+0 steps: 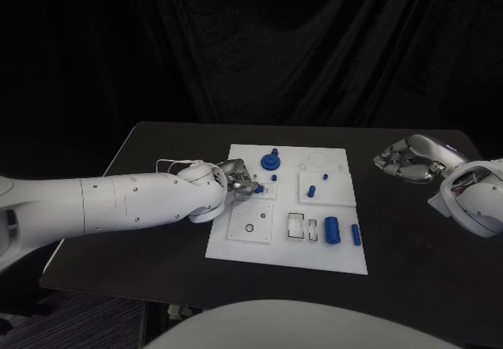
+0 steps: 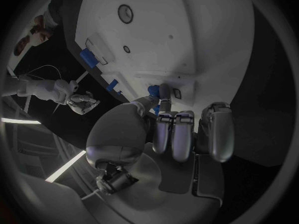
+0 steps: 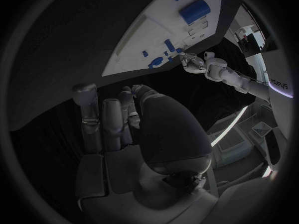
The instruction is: Assemble the parts on the task board
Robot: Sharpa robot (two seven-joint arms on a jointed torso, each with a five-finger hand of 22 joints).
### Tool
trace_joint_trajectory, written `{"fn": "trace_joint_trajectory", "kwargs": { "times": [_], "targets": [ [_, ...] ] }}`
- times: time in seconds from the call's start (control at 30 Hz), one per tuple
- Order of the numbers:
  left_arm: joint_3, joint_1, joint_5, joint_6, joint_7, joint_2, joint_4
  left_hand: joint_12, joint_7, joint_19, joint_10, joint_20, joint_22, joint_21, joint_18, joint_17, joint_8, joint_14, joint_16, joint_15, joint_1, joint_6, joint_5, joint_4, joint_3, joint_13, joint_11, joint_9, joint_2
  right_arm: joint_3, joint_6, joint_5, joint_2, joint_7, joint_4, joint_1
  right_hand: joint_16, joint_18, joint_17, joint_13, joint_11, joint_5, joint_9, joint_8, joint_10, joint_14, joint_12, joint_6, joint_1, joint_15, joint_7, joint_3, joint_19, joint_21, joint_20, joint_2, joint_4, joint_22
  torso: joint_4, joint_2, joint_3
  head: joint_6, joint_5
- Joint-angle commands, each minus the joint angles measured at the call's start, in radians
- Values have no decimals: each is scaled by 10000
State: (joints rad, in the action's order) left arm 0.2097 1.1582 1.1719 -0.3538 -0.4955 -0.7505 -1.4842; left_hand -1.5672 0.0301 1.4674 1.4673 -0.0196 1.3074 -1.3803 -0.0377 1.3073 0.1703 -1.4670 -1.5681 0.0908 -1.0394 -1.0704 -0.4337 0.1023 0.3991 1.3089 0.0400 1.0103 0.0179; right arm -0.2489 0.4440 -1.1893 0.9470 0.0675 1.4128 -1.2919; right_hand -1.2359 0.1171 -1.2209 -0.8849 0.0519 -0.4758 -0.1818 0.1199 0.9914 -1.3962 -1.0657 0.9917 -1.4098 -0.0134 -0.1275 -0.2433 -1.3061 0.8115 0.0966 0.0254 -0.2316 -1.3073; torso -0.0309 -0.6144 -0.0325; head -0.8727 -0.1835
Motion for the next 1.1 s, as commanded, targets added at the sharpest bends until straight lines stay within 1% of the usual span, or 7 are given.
{"fn": "trace_joint_trajectory", "kwargs": {
  "times": [0.03, 0.2, 0.6, 0.67, 0.73, 0.83, 1.1],
  "targets": [
    [14, -52, 52, 33, 202, -5, 7, -36, -22, 64, 1035, 52, 1428, 63, -143, 2635, 37, -1038, -27, 72, 139, 35, 116, 127, -17, 2619, 34, 18, 37, 8, 64, -47, 11, -145, 1, 27, 8, 173, -7, 1, 17, -45, -8, -37, -38, 76, 25, -35, -9, 10, -38, -50, 37, -44, -26, 42, -5, -748, 2, -4, 5, 1, 2],
    [13, -54, 52, -318, 416, -70, -19, -36, 26, 67, 1035, 19, 1432, 99, -143, 2635, 42, -1038, -27, 32, 668, 48, 405, 788, -475, 2619, -13, 27, 57, 8, 78, -47, 35, -144, 16, 29, 8, 173, -7, 1, 17, -45, -8, -37, -38, 76, 25, -35, -9, 10, -38, -50, 37, -44, -26, 42, -5, -748, 4, -4, 5, 1, 16],
    [11, -33, 52, -1694, 1255, -821, -737, -36, 119, 124, 1035, -25, 1511, 69, -125, 2635, 233, -1038, -27, -25, 840, 613, 295, 1857, -1550, 2619, -88, 464, 185, 11, 651, -130, 244, -9, 437, 15, -129, 141, -122, -131, 51, 39, 9, -148, 135, -11, -117, -241, 63, 26, -93, -61, -51, 110, -20, 142, 21, -812, -7, -6, 2, 1, 6],
    [10, -2, -93, -1756, 1493, -979, -876, -36, 152, 139, 1035, -42, 1536, 42, -117, 2635, 278, -1038, -27, -47, 877, 798, 310, 1885, -1711, 2619, -115, 567, 150, 12, 834, -353, 256, -115, 628, -14, -210, 122, -194, -242, 52, 106, 6, -157, 264, -66, -225, -258, 81, 26, -96, -56, -111, 229, -19, 168, 31, -849, -7, -6, 3, 1, -5],
    [10, 48, -885, -1904, 2210, -1135, -967, -36, 187, 179, 1035, -63, 1595, -39, -96, 2635, 352, -1038, -27, -74, 759, 1026, 314, 1863, -1867, 2619, -144, 703, 134, 13, 1038, -752, 235, -345, 900, -96, -912, -48, -847, -1185, 32, 412, -10, -180, 1198, -505, -1081, -290, 195, 2, -84, 23, -584, 1297, -38, 280, 60, -1150, -9, -3, 4, 1, -31],
    [10, 93, -2119, -1864, 3291, -1324, -1028, -36, 190, 301, 1035, -73, 1768, -309, -31, 2635, 634, -1038, -27, -81, -116, 1310, 285, 1576, -1886, 2619, -155, 1002, 110, 13, 1165, -1331, 117, -700, 1228, -288, -1646, -236, -1561, -2373, 12, 711, -29, -194, 2209, -907, -2081, -289, 291, -28, -61, 140, -1045, 2474, -72, 396, 126, -1421, -3, -1, 7, 1, -46],
    [10, 133, -4874, -1013, 5319, -1896, -1230, -36, 339, 422, 1035, -160, 2000, -647, 54, 2635, 1032, -1038, -27, -183, -1332, 2250, -228, 1304, -1982, 2619, -268, 1266, 2, 15, 1305, -2544, -578, -1403, 1748, -642, -3082, -655, -3152, -5230, -15, 704, -53, -233, 4460, -1620, -4121, -262, 308, -67, -30, 277, -1873, 5034, -139, 518, 488, -1968, -13, 9, 4, 1, -11]
  ]
}}
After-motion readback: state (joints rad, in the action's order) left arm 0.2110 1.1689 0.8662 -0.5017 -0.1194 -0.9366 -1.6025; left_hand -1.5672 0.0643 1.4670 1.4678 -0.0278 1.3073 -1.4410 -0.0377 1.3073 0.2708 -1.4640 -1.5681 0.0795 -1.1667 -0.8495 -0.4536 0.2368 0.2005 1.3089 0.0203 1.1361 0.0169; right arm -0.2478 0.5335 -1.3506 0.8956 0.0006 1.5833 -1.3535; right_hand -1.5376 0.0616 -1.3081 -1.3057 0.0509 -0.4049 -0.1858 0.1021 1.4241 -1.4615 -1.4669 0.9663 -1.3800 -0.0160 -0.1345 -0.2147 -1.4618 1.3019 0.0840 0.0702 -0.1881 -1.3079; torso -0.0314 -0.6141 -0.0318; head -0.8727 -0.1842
